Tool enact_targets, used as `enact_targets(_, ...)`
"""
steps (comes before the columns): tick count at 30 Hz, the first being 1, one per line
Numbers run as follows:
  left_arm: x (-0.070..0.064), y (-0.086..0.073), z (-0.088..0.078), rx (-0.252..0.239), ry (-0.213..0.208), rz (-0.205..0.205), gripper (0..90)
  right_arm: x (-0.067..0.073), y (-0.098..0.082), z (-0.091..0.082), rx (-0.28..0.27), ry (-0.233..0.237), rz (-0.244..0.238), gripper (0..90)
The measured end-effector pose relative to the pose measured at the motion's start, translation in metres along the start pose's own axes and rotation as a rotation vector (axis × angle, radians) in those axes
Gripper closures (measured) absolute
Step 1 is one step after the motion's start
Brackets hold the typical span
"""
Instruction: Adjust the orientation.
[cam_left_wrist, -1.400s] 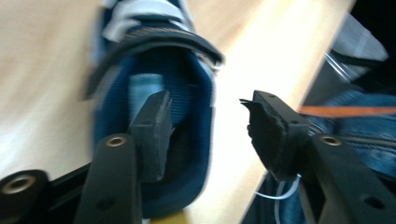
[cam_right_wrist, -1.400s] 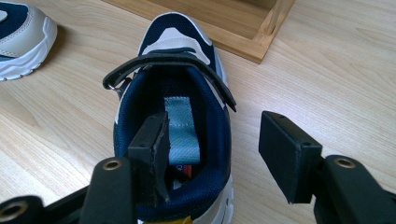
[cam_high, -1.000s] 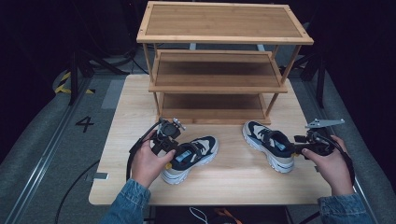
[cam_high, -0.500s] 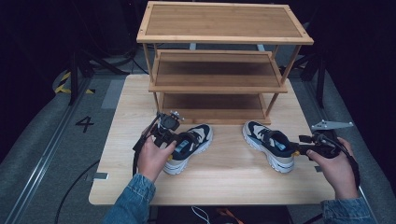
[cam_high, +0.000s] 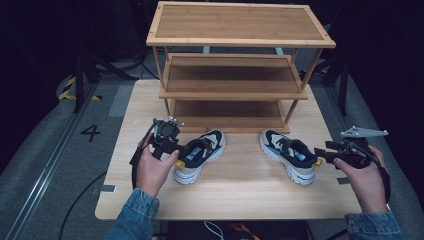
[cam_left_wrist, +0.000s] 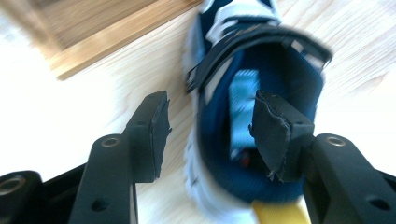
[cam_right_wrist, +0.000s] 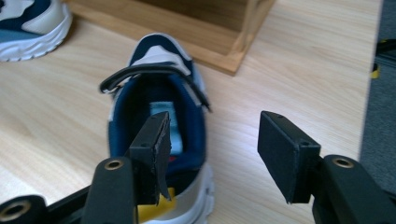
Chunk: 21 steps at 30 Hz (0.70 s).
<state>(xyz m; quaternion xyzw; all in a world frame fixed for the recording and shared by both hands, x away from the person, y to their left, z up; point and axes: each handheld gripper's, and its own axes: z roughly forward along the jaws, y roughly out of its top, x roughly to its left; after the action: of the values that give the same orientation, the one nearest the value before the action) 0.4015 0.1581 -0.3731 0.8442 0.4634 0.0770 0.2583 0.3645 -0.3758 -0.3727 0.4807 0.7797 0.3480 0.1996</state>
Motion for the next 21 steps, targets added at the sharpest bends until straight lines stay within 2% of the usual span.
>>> enact_targets(1,0.007,-0.005,-0.002,-0.001,0.001,-0.015,49.7,-0.002,0.000,0.000,-0.001,-0.006,0.005,45.8)
enact_targets(2,0.012,-0.009,-0.004,-0.001,-0.015,-0.022,50.1,-0.005,0.000,-0.001,0.003,-0.018,0.015,46.0)
enact_targets(4,0.015,-0.012,-0.003,0.026,0.012,-0.015,53.5,-0.007,0.002,0.000,0.005,-0.027,0.026,46.3)
enact_targets(5,0.016,-0.015,-0.004,0.035,0.028,-0.004,51.7,-0.006,0.003,0.000,0.003,-0.024,0.027,46.3)
enact_targets(6,0.018,-0.018,-0.004,0.032,0.022,0.004,51.1,-0.005,0.004,0.000,0.003,-0.017,0.024,46.3)
enact_targets(9,0.022,-0.026,0.001,0.073,0.014,-0.010,54.5,0.001,0.010,0.002,-0.003,-0.004,-0.006,46.3)
enact_targets(13,0.021,-0.028,0.008,0.097,-0.007,0.010,57.3,0.003,0.012,0.005,-0.002,0.003,-0.014,46.4)
enact_targets(15,0.018,-0.029,0.013,0.103,-0.041,0.023,58.9,0.003,0.013,0.006,0.002,0.005,-0.018,46.3)
enact_targets(19,0.011,-0.028,0.013,0.106,-0.031,0.034,65.2,0.004,0.014,0.003,-0.008,0.002,-0.016,46.3)
enact_targets(21,0.008,-0.027,0.014,0.121,-0.069,0.050,64.5,0.003,0.014,0.001,-0.015,0.001,-0.020,46.3)
